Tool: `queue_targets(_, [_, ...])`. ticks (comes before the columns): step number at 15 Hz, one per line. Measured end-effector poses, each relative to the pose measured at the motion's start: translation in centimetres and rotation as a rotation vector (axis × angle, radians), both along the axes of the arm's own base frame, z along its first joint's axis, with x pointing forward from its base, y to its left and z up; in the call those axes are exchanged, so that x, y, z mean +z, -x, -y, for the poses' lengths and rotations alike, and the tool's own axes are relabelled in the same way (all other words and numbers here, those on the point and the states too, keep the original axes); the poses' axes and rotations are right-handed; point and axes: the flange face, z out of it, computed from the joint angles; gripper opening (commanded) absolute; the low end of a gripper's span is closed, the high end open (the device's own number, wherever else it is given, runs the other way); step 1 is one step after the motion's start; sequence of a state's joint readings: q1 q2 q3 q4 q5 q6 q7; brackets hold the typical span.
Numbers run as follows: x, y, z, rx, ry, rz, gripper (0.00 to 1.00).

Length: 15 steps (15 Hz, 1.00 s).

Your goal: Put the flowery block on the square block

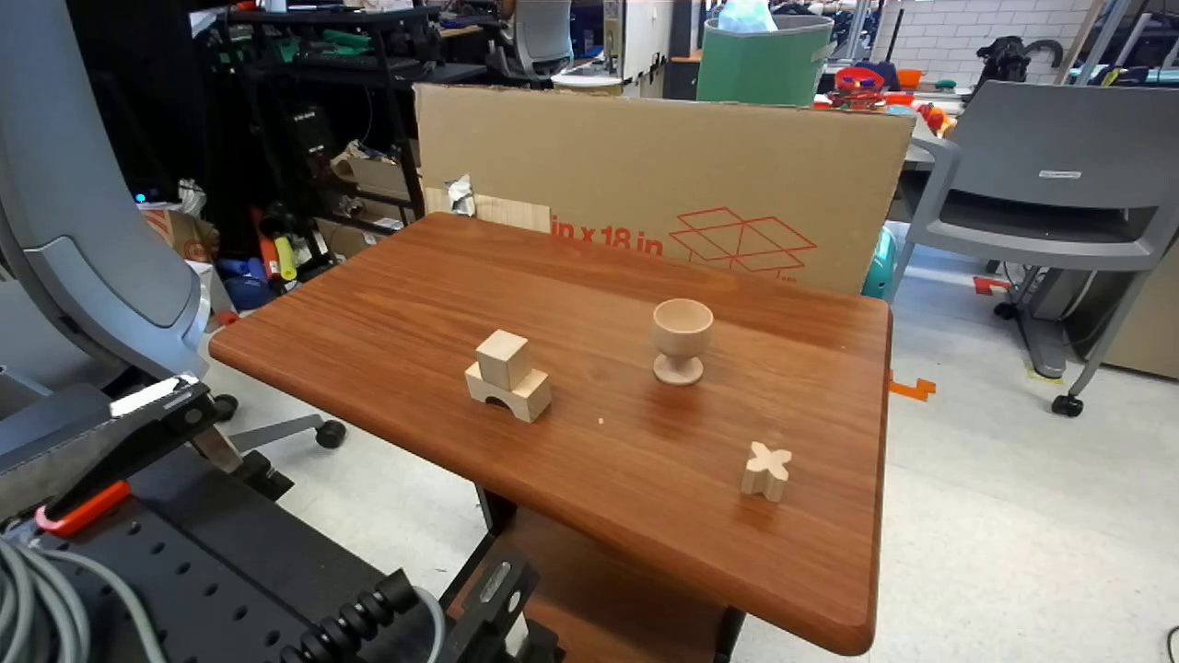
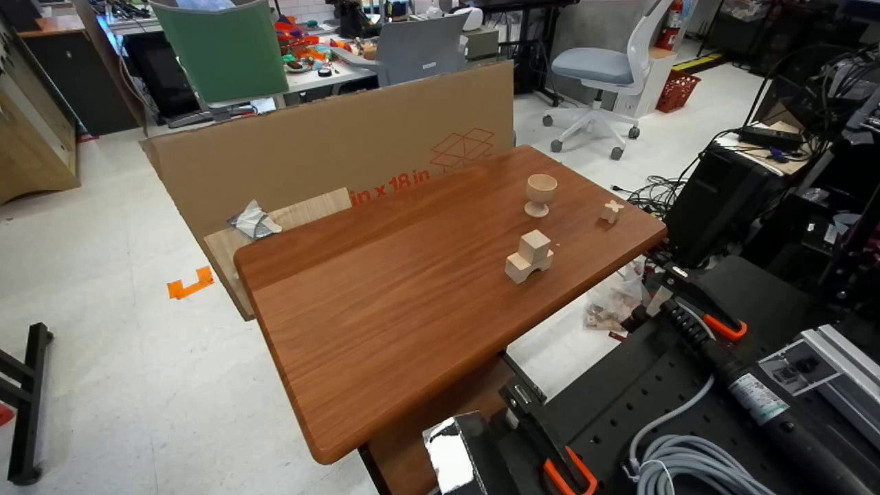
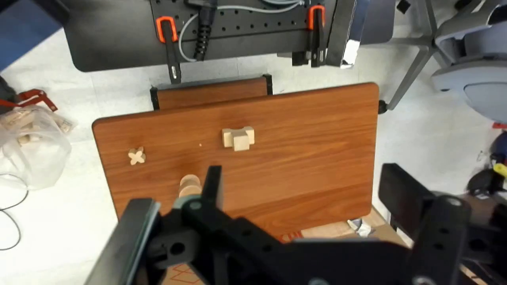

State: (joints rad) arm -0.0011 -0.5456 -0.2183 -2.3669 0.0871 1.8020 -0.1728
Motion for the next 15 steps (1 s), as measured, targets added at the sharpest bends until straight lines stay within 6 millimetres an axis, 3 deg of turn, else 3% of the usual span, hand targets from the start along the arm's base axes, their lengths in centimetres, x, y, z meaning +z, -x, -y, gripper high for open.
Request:
queue_targets(7, [-3.6,-7.3,2.6,-0.095,0.057,0.050,1.00])
queue_targets(15, [-11.8,-10.3,5.2,-0.147,0.089,-0.043,1.00])
